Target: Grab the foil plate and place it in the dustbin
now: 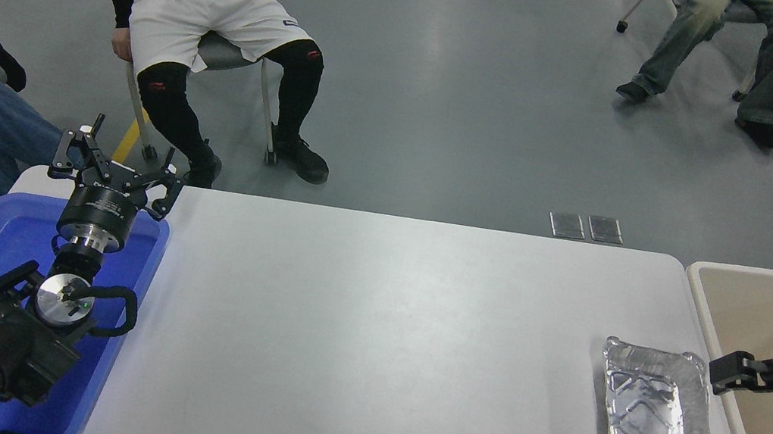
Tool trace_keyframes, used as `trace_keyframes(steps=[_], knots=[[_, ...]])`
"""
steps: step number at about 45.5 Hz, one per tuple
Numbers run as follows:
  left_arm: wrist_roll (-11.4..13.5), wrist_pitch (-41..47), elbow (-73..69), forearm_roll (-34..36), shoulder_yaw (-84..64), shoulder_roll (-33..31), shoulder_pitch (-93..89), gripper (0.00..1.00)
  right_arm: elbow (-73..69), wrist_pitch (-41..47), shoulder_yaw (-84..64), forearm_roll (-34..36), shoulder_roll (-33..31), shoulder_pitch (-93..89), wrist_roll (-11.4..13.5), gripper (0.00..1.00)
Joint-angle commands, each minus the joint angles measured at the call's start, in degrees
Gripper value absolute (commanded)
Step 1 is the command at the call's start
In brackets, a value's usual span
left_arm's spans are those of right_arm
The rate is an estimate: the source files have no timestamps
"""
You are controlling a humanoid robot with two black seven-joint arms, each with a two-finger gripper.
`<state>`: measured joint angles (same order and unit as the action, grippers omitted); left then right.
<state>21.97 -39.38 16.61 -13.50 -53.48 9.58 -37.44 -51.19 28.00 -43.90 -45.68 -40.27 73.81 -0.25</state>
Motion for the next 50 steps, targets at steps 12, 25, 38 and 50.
trace_keyframes(steps=[12,25,38,50], knots=[[0.01,-0.09,0.0,-0.04,-0.04,-0.09,0.0,0.99,5.05,-8.49,2.15,-0.37,5.46,-10.7,-0.37,1.0],[0.01,-0.09,0.0,-0.04,-0.04,0.0,0.0,0.99,6.54,-15.52,2.15,-0.37,8.45,-15.45,-0.37,1.0],[0.01,-0.09,0.0,-0.04,-0.04,0.0,0.0,0.99,6.72,-18.51,4.61,0.77,8.37,-17.38,-0.28,1.0],[0.01,-0.09,0.0,-0.04,-0.04,0.0,0.0,0.99,6.9,-22.2,4.87,0.94,8.37,-18.26,0.07,0.98]])
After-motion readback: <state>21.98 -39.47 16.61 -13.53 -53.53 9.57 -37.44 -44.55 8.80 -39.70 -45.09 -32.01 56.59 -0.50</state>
